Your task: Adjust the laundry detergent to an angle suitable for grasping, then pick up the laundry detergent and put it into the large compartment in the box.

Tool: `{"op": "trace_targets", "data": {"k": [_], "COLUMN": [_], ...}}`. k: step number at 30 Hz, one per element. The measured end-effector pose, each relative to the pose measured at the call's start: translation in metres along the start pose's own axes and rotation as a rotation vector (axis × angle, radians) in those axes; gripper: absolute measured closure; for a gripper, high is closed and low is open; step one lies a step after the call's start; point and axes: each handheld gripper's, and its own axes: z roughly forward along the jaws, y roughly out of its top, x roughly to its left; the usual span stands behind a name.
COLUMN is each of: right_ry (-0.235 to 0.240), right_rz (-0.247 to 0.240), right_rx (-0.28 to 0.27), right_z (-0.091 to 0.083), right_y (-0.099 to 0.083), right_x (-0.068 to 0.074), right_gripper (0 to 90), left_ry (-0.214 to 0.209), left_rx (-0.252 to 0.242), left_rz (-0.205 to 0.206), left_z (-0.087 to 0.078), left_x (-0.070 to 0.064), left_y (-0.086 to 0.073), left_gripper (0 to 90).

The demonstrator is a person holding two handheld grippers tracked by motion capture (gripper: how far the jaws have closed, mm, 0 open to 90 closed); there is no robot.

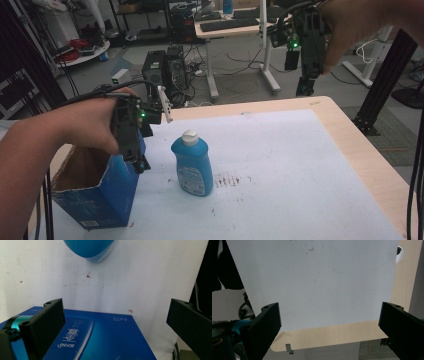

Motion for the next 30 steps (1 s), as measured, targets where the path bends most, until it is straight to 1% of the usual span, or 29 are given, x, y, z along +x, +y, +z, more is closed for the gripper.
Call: {"op": "trace_targets", "data": {"k": [2, 3, 5, 6, 7, 9, 11, 13, 14, 16, 17, 18, 20, 21, 25, 26, 29, 30], "right_ry": [-0.001, -0.005, -0.006, -0.007, -0.008, -0.013, -0.011, -0.014, -0.014, -0.016, -0.013, -0.018, -0.023, -0.020, -0.027, -0.027, -0.027, -0.030], "right_rz": [0.005, 0.002, 0.006, 0.001, -0.002, -0.002, -0.009, -0.014, -0.012, -0.010, -0.006, -0.013, -0.017, -0.011, -0.007, -0.007, -0.014, -0.015], "right_rx": [0.004, -0.005, 0.004, 0.001, -0.003, -0.009, -0.015, -0.013, -0.010, 0.001, 0.002, -0.004, -0.013, -0.012, -0.009, -0.009, -0.014, -0.021], "right_z": [-0.0002, -0.0004, -0.0011, -0.0014, -0.0014, -0.0025, -0.0025, -0.0004, 0.0014, 0.0029, 0.0030, 0.0028, 0.0017, 0.0013, 0.0018, 0.0018, 0.0007, -0.0003], "right_y": [-0.0002, -0.0009, -0.0013, -0.0016, -0.0017, -0.0017, -0.0016, -0.0020, -0.0021, -0.0019, -0.0018, -0.0015, -0.0013, -0.0013, -0.0013, -0.0013, -0.0014, -0.0019], "right_x": [0.0006, 0.0008, 0.0020, 0.0020, 0.0021, 0.0025, 0.0020, -0.0014, -0.0028, -0.0046, -0.0053, -0.0061, -0.0070, -0.0068, -0.0061, -0.0061, -0.0052, -0.0047], "right_gripper": [3.3, 3.3, 3.3, 3.3, 3.3, 3.3, 3.3, 3.3, 3.3, 3.3, 3.3, 3.3, 3.3, 3.3, 3.3, 3.3, 3.3, 3.3], "left_ry": [0.002, 0.001, 0.001, -0.002, 0.008, 0.005, 0.000, 0.001, 0.009, 0.023, 0.023, 0.018, 0.027, 0.025, 0.029, 0.024, 0.019, 0.024], "left_rx": [-0.001, 0.002, 0.004, 0.002, 0.006, 0.012, 0.010, 0.010, 0.000, -0.001, -0.001, -0.005, -0.023, -0.026, -0.015, -0.010, -0.016, -0.013], "left_rz": [-0.001, -0.003, -0.005, -0.004, -0.003, -0.001, 0.001, 0.001, -0.007, -0.012, -0.012, -0.014, -0.016, -0.017, -0.017, -0.014, -0.010, -0.001], "left_z": [0.0001, 0.0006, 0.0010, 0.0017, 0.0022, 0.0034, 0.0043, 0.0030, 0.0014, 0.0004, 0.0004, 0.0001, -0.0026, -0.0028, -0.0024, -0.0023, -0.0029, -0.0036], "left_x": [-0.0002, 0.0004, 0.0007, 0.0013, 0.0008, -0.0004, -0.0009, -0.0005, -0.0001, 0.0006, 0.0006, 0.0012, 0.0018, 0.0019, 0.0014, 0.0007, -0.0006, 0.0001], "left_y": [0.0001, 0.0004, 0.0009, 0.0019, 0.0026, 0.0031, 0.0037, 0.0035, 0.0019, 0.0008, 0.0008, 0.0000, -0.0017, -0.0023, -0.0033, -0.0036, -0.0033, -0.0024], "left_gripper": [1.7, 1.7, 1.7, 1.7, 1.7, 1.7, 1.7, 1.7, 1.7, 1.7, 1.7, 1.7, 1.7, 1.7, 1.7, 1.7, 1.7, 1.7]}}
